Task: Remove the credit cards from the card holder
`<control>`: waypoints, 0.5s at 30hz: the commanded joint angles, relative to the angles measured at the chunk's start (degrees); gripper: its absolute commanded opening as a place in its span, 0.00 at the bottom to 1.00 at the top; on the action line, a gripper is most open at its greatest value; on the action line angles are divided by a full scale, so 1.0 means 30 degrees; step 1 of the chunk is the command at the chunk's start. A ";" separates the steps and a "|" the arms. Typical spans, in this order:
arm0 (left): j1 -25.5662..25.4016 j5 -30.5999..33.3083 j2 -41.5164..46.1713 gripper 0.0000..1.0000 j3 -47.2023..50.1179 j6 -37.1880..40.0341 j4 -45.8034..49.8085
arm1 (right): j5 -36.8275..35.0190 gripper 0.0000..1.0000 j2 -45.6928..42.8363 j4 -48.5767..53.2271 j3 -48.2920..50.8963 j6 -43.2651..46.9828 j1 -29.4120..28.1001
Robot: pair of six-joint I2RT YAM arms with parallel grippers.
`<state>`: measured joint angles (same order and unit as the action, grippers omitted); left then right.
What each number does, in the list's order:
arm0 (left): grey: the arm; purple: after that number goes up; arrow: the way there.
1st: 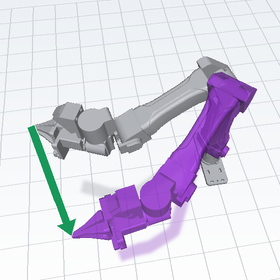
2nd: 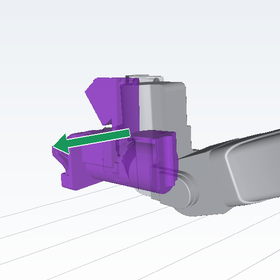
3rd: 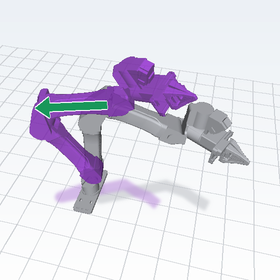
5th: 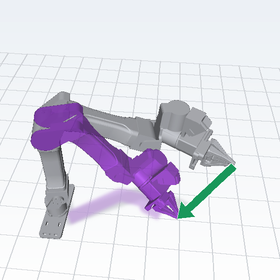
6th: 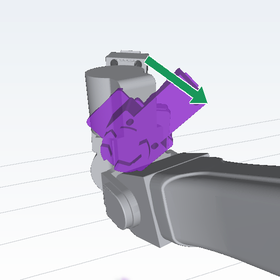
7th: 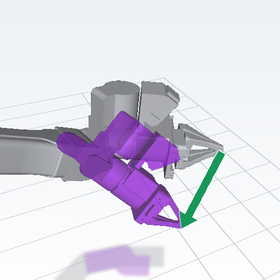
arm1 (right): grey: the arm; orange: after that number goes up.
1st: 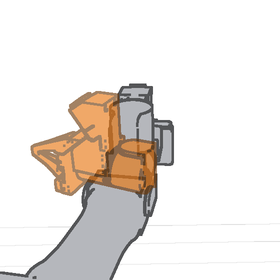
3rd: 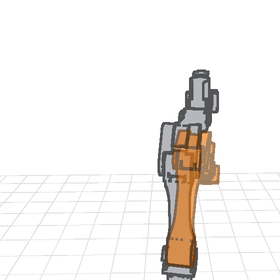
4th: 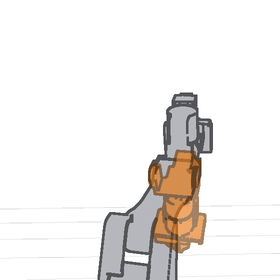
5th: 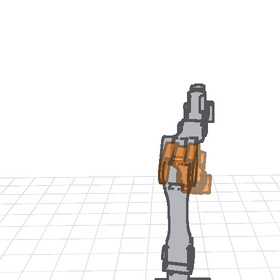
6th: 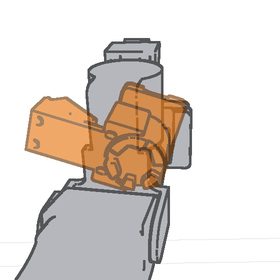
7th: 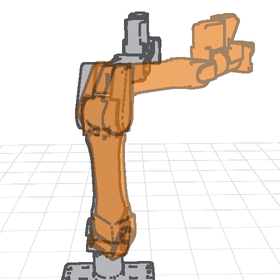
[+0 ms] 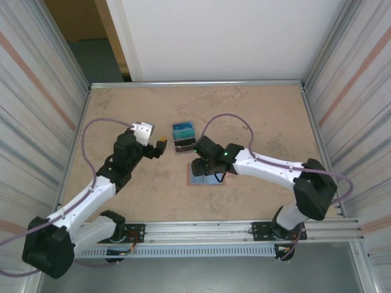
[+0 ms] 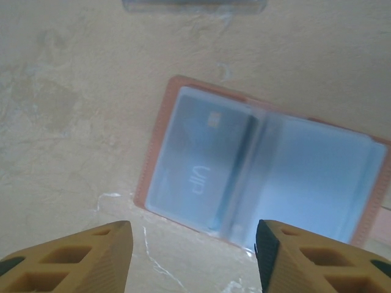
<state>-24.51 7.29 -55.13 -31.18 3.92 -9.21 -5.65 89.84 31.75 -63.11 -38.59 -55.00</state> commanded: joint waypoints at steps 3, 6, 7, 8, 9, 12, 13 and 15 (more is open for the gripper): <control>0.0004 0.3112 0.1782 0.99 0.0663 -0.2414 0.0863 | -0.0626 0.55 0.2438 0.1459 -0.1971 -0.0146 -0.0718; 0.0027 0.3434 0.2145 0.99 0.0911 -0.2617 0.1468 | -0.0618 0.54 0.3660 0.1961 -0.2863 0.0034 -0.0939; 0.0026 0.3462 0.2191 0.99 0.0972 -0.2653 0.1581 | -0.0607 0.54 0.3969 0.2043 -0.3067 0.0059 -0.0962; 0.0026 0.3498 0.2177 0.99 0.1039 -0.2764 0.1737 | -0.0608 0.54 0.4273 0.2139 -0.3215 0.0064 -0.1001; 0.0054 0.3532 0.2181 0.99 0.1073 -0.2875 0.1857 | -0.0554 0.54 0.4556 0.2161 -0.3304 0.0060 -0.0988; 0.0056 0.3554 0.2076 0.99 0.1128 -0.3121 0.2016 | -0.0517 0.52 0.5286 0.2275 -0.3618 0.0126 -0.1002; 0.0057 0.3539 0.2034 0.99 0.1135 -0.3166 0.2015 | -0.0535 0.52 0.5492 0.2334 -0.3678 0.0148 -0.1009; 0.0056 0.3532 0.1935 0.99 0.1135 -0.3184 0.2067 | -0.0527 0.51 0.5810 0.2365 -0.3798 0.0192 -0.1001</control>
<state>-24.49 16.38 -49.45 -28.32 -3.97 -3.64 -6.24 105.82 36.29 -72.64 -38.52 -57.76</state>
